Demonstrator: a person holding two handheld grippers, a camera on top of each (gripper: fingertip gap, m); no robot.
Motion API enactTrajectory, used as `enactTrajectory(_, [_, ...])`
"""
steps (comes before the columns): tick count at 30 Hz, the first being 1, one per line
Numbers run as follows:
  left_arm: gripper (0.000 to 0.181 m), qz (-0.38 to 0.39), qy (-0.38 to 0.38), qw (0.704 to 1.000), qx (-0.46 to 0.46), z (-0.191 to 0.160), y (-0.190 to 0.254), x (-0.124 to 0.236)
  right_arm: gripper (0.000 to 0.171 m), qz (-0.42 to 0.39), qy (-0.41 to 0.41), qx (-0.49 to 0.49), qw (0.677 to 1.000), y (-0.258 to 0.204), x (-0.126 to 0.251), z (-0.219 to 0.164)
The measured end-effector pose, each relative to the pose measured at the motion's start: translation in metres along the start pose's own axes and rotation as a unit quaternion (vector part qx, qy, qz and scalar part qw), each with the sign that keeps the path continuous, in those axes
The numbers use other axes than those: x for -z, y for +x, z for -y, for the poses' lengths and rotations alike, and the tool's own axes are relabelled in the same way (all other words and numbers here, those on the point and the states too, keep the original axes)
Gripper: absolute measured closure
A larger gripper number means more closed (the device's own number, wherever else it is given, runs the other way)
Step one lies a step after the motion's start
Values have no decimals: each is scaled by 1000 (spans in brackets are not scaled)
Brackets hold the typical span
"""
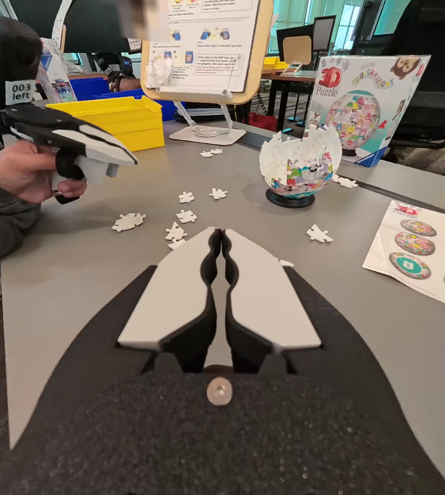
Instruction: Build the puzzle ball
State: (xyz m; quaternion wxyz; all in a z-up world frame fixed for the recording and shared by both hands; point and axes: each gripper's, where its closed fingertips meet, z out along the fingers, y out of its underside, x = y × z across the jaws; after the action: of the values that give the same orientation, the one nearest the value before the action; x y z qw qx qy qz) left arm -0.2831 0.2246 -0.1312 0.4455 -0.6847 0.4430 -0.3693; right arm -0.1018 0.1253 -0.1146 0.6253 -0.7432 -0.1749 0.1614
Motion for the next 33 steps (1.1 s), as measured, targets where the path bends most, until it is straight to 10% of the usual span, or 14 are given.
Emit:
enactTrajectory(5, [168,8,-5,1000,5,-4,-5,-2,151,-9,8,-10,1000,8,-5,2])
enactTrajectory(8, [156,11,-13,1000,8,-7,-5,-3,169,14,0,-19,1000,6,-10,0])
enactTrajectory(18, [181,-4,-33,999,-16,-16,6,-1,171,31,-16,1,999,-3,-18,-4])
enactTrajectory(25, [133,-7,-42,999,10,-13,-2,-23,101,61,-98,18,993,-12,-28,-26])
enactTrajectory(33, [121,25,-75,997,18,16,-76,-91,91,15,-180,114,977,64,-80,1])
